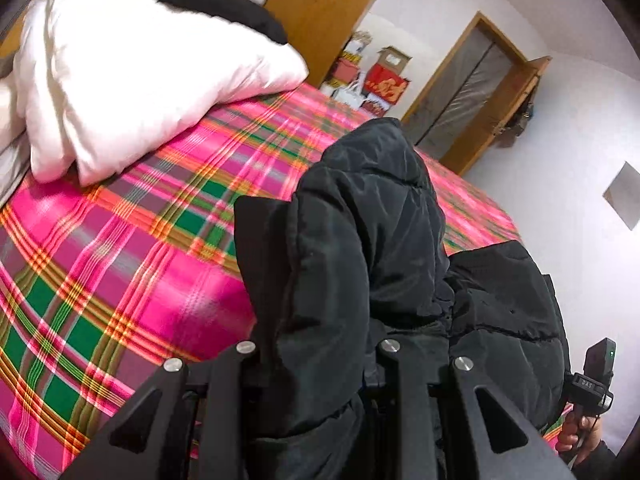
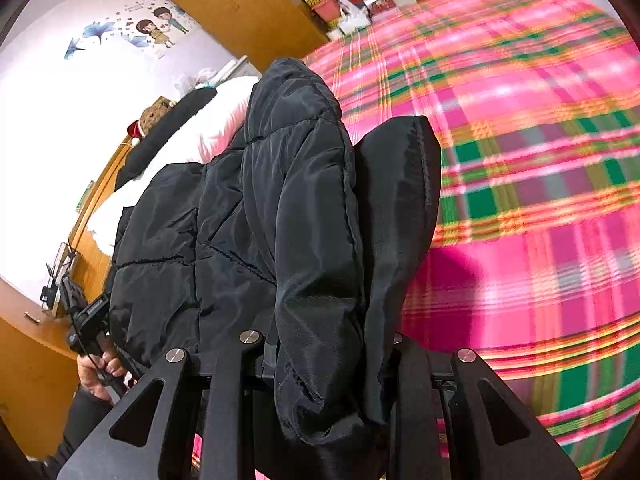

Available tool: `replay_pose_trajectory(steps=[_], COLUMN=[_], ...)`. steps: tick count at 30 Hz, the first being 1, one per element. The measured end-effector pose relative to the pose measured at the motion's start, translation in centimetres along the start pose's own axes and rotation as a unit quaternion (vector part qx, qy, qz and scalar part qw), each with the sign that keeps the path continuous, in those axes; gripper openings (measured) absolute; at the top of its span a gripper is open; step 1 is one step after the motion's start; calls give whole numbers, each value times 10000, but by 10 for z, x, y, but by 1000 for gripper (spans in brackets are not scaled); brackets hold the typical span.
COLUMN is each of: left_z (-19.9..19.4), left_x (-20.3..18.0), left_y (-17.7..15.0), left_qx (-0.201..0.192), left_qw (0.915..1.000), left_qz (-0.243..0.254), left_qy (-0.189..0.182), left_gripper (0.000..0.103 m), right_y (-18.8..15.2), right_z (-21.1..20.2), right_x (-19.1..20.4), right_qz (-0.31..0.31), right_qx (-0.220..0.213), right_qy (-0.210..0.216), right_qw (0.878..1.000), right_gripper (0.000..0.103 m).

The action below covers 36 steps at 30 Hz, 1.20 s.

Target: Fold large clothes

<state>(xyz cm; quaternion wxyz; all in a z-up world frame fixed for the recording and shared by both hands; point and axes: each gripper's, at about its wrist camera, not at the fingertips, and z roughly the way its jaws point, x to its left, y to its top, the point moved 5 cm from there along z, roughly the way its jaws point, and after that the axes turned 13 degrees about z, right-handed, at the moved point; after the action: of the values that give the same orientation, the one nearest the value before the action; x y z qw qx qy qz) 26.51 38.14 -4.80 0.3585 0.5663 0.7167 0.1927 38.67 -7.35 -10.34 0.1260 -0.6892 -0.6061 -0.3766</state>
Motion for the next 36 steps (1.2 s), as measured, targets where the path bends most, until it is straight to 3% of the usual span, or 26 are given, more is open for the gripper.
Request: replay_pose_trajectory(steps=[6, 11, 13, 18, 22, 26, 28, 31, 34, 36], left_z=[48, 60, 57, 31, 10, -4, -8, 3, 35, 65], left_x=[37, 48, 49, 47, 45, 47, 43, 15, -25, -43], left_y=[-40, -56, -55, -43, -30, -10, 2, 19, 29, 27], left_qx=[417, 462, 502, 524, 319, -25, -196, -291, -135, 124], left_qw=[9984, 9970, 9964, 9962, 9974, 9950, 9939, 9970, 9967, 9939], left_qz=[-358, -591, -650, -568, -484, -344, -363, 6, 664, 995], left_qy=[139, 168, 201, 396, 437, 941, 1027, 712, 455, 471], left_gripper=[30, 45, 53, 54, 57, 59, 60, 60, 60, 60], right_y=[-15, -17, -16, -15, -8, 2, 3, 8, 18, 26], right_z=[45, 51, 47, 20, -15, -37, -34, -16, 18, 45], right_x=[-34, -47, -47, -33, -17, -2, 13, 34, 46, 46], right_qz=[329, 405, 437, 213, -255, -451, -635, -936, -1064, -1138], right_qx=[285, 383, 407, 411, -60, -567, -714, -822, -714, -610], right_qy=[-334, -482, -531, -770, -1038, -1162, -1117, -1098, -1138, -1333], right_qw=[9985, 9973, 9968, 9960, 9942, 9906, 9891, 9861, 9852, 9826], right_gripper=[32, 59, 62, 63, 63, 63, 63, 63, 59, 57])
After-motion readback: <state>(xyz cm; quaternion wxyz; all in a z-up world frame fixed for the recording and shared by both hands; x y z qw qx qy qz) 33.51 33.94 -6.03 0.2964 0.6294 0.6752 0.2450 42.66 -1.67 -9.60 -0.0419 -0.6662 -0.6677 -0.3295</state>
